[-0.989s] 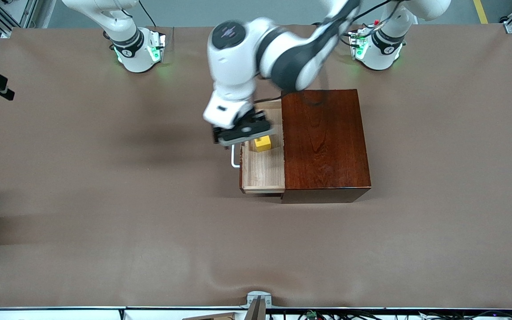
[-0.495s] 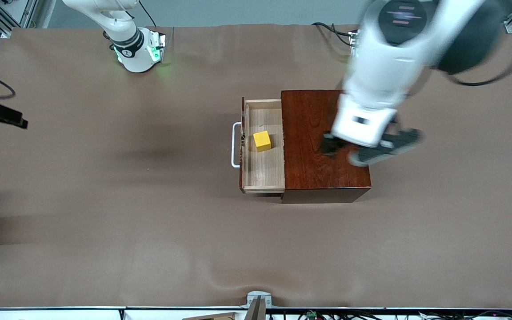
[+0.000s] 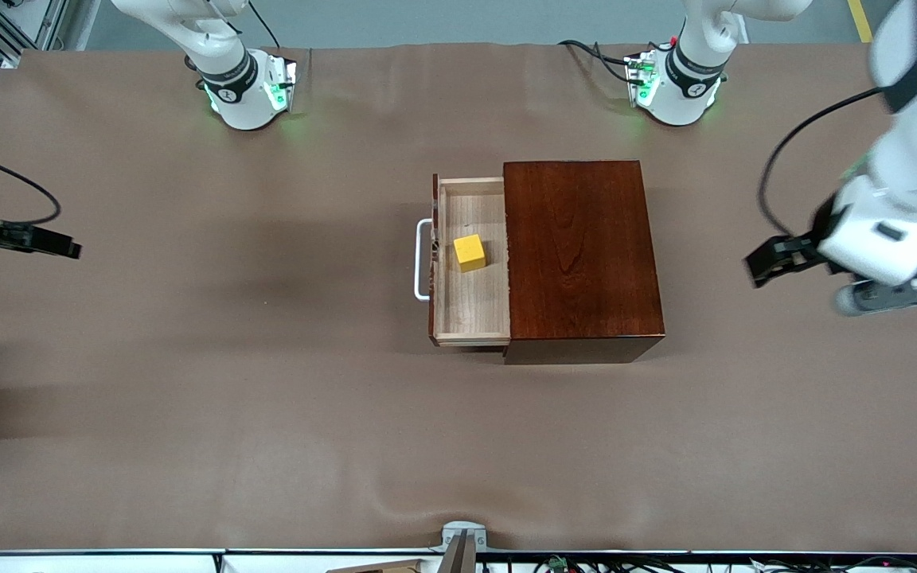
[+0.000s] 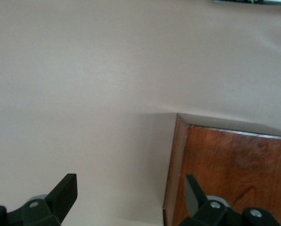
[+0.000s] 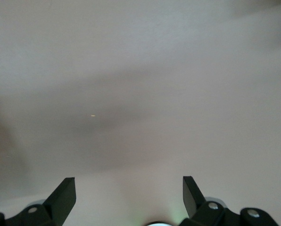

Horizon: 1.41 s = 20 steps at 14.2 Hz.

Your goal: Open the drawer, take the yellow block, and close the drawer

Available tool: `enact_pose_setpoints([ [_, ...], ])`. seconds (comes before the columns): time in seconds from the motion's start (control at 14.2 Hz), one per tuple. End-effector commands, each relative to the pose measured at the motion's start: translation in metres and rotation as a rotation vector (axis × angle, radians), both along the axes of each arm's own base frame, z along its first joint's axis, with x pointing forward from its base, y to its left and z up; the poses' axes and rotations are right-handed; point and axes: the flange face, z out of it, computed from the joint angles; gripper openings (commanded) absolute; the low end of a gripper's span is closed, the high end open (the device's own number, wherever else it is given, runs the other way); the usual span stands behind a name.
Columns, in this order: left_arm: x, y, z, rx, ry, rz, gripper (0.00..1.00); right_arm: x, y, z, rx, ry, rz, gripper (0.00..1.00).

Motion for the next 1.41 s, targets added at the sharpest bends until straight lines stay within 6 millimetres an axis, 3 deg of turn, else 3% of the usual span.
enact_pose_setpoints([
  [0.0, -0.035, 0.017, 0.005, -0.025, 0.032, -0.030, 1.00, 0.012, 0.044, -0.019, 0.017, 0.045, -0.131, 1.00],
  [0.21, -0.057, 0.040, 0.000, -0.029, 0.047, -0.025, 1.00, 0.013, 0.107, -0.020, -0.021, 0.047, -0.278, 1.00],
  [0.49, -0.085, 0.039, -0.003, -0.028, 0.045, -0.041, 1.00, -0.003, 0.199, -0.018, -0.099, 0.052, -0.495, 1.00],
  [0.71, -0.098, 0.054, 0.002, -0.022, 0.044, -0.101, 1.00, -0.016, 0.257, -0.026, -0.115, 0.074, -0.635, 1.00],
  [0.85, -0.101, 0.051, 0.007, -0.019, 0.054, -0.114, 1.00, -0.022, 0.289, -0.039, -0.079, 0.155, -0.730, 1.00],
  [1.13, -0.097, 0.052, 0.017, -0.021, 0.034, -0.104, 1.00, -0.037, 0.369, -0.066, -0.103, 0.123, -0.845, 1.00],
  [1.34, -0.092, 0.052, 0.022, -0.023, 0.022, -0.110, 1.00, -0.044, 0.412, -0.083, -0.086, 0.097, -0.956, 1.00],
])
